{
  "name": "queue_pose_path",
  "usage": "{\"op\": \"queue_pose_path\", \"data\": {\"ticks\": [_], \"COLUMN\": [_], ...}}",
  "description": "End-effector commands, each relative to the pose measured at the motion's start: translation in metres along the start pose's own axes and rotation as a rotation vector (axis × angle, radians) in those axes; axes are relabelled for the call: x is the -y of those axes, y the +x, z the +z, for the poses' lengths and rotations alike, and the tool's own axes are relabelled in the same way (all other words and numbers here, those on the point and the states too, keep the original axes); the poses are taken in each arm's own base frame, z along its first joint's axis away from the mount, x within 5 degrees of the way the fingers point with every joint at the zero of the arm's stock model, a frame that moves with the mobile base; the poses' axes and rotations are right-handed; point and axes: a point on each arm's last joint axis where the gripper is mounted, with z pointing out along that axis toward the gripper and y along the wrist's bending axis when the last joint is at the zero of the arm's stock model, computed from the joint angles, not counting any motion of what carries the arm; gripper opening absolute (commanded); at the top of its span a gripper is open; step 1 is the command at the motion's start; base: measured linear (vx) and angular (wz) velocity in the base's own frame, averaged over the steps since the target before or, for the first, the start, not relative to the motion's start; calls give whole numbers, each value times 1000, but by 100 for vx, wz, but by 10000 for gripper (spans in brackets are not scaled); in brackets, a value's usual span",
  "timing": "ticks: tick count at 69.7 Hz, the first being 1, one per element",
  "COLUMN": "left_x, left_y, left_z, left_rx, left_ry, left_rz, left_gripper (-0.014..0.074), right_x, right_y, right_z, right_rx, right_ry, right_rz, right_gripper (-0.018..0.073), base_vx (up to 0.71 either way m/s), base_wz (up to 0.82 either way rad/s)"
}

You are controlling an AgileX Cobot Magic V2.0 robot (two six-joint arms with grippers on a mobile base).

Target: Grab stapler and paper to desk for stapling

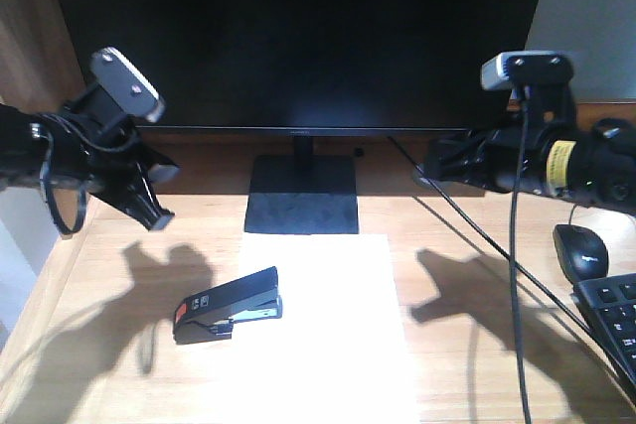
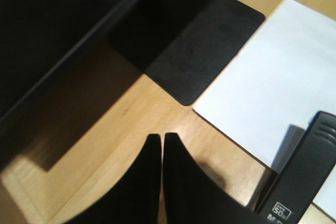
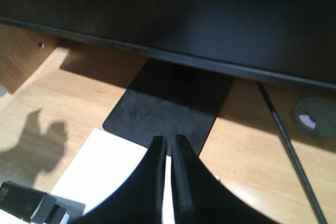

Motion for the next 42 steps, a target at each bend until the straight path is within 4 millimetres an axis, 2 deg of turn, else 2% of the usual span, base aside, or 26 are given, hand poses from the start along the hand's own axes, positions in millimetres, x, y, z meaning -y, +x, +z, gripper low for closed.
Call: {"op": "queue_pose_path", "data": {"ticks": [1, 18, 28, 42], "left_x": [-7, -12, -10, 4], "left_y": [-19, -21, -15, 3], "left_z": [-31, -58, -74, -93], "left_rx": [104, 118, 172, 300], "left_ry": [-115, -228, -313, -389], "left_rz": [-72, -169, -202, -220], "left_gripper": [-6, -6, -6, -6], "right_x": [-6, -8, -4, -17], "right_y": [-21, -39, -22, 2], "right_z": [-22, -62, -86, -122], "right_rx": [91, 246, 290, 343], "right_ry": [42, 188, 317, 321], "right_rz": [-70, -92, -79, -113], "right_gripper": [-6, -6, -6, -6], "base_vx": [0, 0, 0, 0], "base_wz": [0, 0, 0, 0]}}
